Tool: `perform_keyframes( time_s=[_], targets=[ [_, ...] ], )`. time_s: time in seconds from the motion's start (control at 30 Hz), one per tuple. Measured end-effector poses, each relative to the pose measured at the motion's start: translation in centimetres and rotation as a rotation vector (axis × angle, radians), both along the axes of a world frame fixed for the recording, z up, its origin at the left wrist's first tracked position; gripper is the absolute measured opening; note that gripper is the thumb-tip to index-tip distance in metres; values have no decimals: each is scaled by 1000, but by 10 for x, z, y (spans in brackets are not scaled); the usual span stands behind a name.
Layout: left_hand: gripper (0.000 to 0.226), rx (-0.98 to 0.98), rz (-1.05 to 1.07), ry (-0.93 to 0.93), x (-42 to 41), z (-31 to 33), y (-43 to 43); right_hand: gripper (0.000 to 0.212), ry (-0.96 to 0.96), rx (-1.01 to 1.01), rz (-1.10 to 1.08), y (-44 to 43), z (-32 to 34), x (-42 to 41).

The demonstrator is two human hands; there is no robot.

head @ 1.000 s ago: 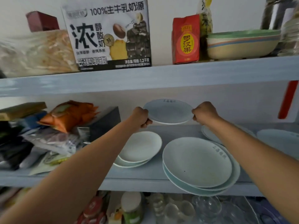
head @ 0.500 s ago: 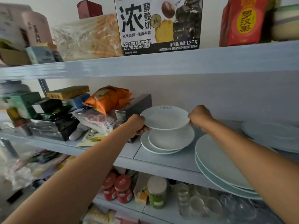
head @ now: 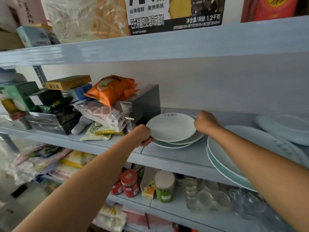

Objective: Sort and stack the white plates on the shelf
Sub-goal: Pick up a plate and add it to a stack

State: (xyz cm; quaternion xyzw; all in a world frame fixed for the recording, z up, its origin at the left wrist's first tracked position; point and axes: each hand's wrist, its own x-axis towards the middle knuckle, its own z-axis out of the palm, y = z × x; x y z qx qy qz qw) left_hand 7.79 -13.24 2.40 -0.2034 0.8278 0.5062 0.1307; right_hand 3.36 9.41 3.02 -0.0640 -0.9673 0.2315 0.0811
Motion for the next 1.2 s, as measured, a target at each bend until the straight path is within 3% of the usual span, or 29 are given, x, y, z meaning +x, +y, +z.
perform_keyframes(
  time_s=[0.3, 0.5, 0.6, 0.73, 0.83, 0.97, 1.13, 1.2],
  targets=[
    [36, -314, -155, -188, -2, 8, 1, 24, 30, 137, 4, 8, -6, 5],
    [30, -372, -128, -182, -7, 15, 2, 23, 40, 124, -16, 9, 3, 6],
    [31, -342, -114, -149, -10, 21, 7, 18, 76, 83, 0, 9, 7, 8],
    [28, -314, -125, 154, -8, 34, 25, 18, 103, 15, 34, 10, 15, 9],
    [34, -171, -147, 38, -11, 44, 42, 26, 85, -62, 42, 15, 22, 10],
    [44, -235, -230, 310, -15, 49, 66, 21, 62, -131, -2, 30, 30, 12],
    [45, 18, -338, 246, -13, 63, 113, 29, 64, -218, -53, 61, 42, 21],
    [46, 47, -373, 304, -18, 61, 133, 29, 66, -266, -78, 75, 47, 28]
  ],
)
